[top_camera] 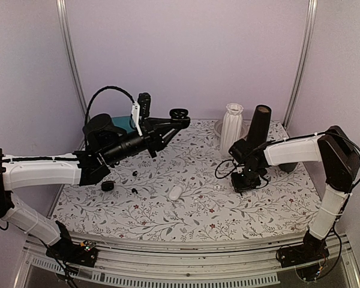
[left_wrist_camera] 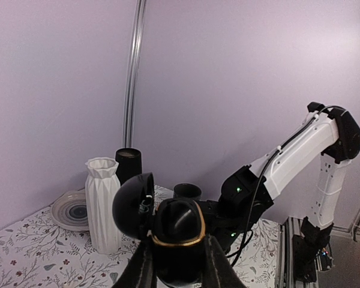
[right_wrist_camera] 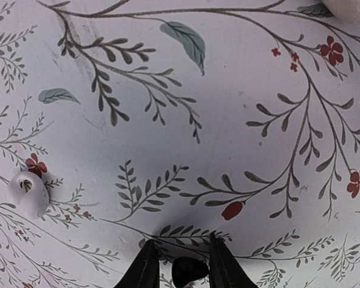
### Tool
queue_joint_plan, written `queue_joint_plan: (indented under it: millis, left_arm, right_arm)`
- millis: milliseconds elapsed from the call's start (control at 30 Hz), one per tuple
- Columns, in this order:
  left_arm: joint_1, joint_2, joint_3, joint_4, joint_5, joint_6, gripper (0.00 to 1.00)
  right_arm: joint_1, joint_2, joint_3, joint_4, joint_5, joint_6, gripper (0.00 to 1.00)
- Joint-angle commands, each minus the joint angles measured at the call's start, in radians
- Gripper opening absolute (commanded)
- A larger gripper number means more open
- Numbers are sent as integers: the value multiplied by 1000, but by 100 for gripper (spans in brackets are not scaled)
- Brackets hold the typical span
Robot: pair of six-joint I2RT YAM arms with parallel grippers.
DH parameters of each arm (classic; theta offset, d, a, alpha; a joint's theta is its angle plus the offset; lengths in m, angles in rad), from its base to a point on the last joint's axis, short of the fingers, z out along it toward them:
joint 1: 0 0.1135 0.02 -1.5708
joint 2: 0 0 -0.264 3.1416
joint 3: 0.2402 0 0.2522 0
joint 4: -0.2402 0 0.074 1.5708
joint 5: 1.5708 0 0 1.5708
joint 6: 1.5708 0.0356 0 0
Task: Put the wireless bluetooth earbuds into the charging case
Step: Pick up the right earbud from the center of the board.
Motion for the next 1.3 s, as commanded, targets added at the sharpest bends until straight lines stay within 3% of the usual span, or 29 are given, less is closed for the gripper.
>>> queue_joint_plan:
  millis: [0,833,1267]
  left_arm:
    - [14,-21,-9,13,9,-8,0]
    - [14,-12,-3,17,18,-15,0]
    - [13,-19,-11,14,9,-13,0]
  right_arm:
    - [-2,5,-34,-53,-19,9,29]
    - [-16,-21,-51,-33,-46,8,28]
    - [-16,-7,-58,-13,-63,9,20]
